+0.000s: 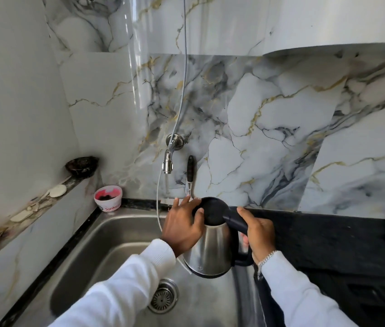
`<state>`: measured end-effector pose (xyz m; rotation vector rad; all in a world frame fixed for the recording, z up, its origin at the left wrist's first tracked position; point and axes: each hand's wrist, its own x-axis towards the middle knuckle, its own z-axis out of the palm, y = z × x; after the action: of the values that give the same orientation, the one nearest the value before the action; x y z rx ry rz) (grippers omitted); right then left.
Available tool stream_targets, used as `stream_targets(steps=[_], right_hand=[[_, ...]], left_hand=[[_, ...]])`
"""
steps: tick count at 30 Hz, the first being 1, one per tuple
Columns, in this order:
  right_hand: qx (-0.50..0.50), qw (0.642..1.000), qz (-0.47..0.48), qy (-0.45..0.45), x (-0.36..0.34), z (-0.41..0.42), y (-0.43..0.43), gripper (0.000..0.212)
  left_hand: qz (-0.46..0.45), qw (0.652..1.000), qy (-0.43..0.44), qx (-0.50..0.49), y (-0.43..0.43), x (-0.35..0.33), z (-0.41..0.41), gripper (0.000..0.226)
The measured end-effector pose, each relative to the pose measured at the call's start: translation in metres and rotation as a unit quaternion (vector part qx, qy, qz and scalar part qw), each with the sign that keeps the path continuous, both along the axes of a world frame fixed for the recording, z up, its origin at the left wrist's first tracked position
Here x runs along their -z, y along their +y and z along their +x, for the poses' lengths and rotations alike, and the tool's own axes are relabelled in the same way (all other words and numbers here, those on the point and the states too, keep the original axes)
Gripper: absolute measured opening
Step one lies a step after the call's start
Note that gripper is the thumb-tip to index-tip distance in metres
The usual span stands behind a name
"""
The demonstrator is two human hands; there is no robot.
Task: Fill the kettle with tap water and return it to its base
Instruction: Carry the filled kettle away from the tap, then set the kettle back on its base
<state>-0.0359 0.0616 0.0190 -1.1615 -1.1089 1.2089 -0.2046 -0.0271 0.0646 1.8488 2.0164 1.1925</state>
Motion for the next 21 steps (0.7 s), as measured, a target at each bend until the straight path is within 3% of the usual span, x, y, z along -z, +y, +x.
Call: stream_targets(steps=[3,7,11,21], right_hand=[[0.023,1.0,-0.007,-0.019,0.002,0.02,-0.008,0.05],[0.046,0.999,-0.02,-0.009,-0.004,0.049,-0.015,0.05],[0.085,0.996,-0.016,-0.005,-0.008,0.102,-0.019,0.048],[0.138,0.99,-0.024,-0.015,-0.002,0.226,-0.032,0.042]], left_hand=[[-0.041,0.997,-0.07,0.01,0.007,-0.002,0.01,0.043],[-0.058,0.967,-0.243,-0.05,0.014,0.005,0.021,0.041],[-0.111,0.92,-0.373,0.053,0.02,0.011,0.066,0.033],[-0.145,0.896,-0.398,0.132,0.038,0.026,0.171,0.03]])
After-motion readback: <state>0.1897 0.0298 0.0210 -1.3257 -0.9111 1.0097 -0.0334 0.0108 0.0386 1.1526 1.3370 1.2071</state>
